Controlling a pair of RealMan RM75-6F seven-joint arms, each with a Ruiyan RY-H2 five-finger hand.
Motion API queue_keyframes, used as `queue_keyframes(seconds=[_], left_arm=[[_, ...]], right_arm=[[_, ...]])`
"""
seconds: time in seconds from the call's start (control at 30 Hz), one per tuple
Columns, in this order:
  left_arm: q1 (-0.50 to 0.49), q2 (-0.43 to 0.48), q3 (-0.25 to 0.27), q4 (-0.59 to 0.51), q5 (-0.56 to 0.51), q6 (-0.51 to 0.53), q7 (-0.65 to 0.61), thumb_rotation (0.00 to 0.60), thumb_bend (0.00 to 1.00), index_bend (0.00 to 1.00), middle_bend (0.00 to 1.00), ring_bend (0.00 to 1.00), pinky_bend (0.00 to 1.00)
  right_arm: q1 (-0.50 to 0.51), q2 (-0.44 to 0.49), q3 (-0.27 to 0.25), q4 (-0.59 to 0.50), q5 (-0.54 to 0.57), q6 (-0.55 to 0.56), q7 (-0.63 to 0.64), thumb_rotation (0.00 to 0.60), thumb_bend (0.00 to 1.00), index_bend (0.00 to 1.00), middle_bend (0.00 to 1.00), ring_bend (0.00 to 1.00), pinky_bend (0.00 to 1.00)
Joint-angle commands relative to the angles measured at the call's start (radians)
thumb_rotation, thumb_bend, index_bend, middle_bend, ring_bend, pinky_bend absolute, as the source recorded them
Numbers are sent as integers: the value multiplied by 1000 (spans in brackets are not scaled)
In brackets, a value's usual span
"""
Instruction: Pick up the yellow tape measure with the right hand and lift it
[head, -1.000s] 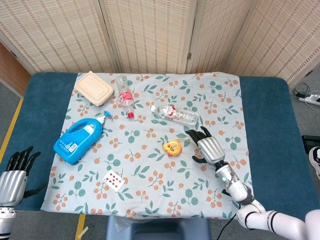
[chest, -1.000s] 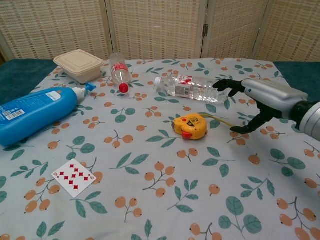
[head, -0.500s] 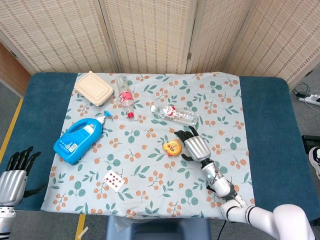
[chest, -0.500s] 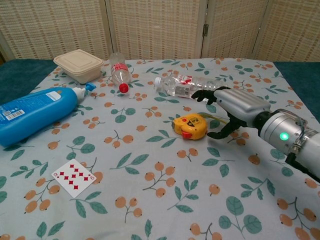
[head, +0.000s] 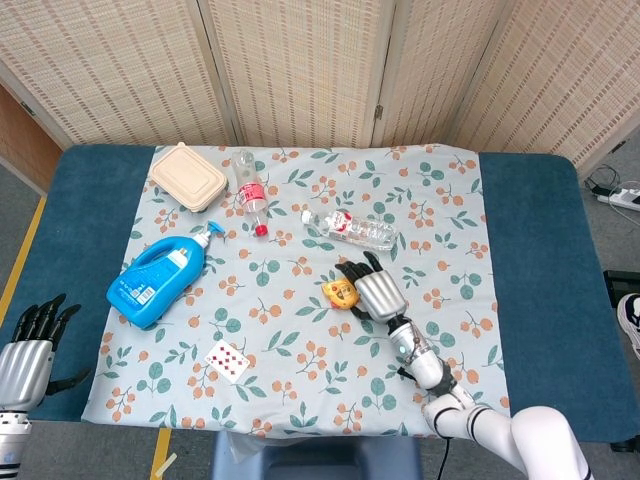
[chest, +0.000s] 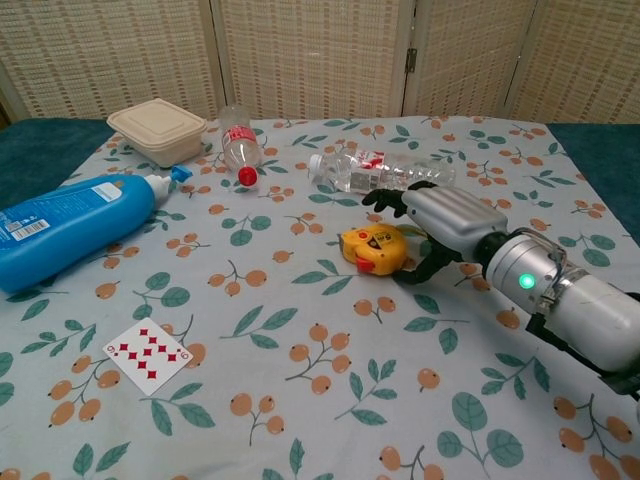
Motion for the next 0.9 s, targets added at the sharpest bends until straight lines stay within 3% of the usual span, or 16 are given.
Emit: queue_keyframes(seconds=[0.03, 0.27, 0.53, 0.9], left_arm=[[0, 1, 0, 0, -1, -1, -3, 600, 191, 168, 61, 81, 0], [0, 2, 0, 4, -5, -5, -10, 600, 190, 168, 61, 81, 0], [1, 2, 0, 10, -7, -7, -22, 600, 190, 168, 61, 80, 0], [-1, 4, -2, 10, -2, -5, -27, 600, 190, 168, 61, 81, 0]], right_arm=[[18, -33, 4, 44, -3, 7, 18, 600, 282, 170, 218, 241, 66], [52, -83, 15, 126, -4, 18, 53, 600, 274, 216, 249, 283, 96], [80, -104, 15, 174, -2, 3, 76, 600, 272, 382, 390, 370, 155], [57, -36, -11, 104, -14, 30, 111, 600, 367, 406, 473, 469, 176]])
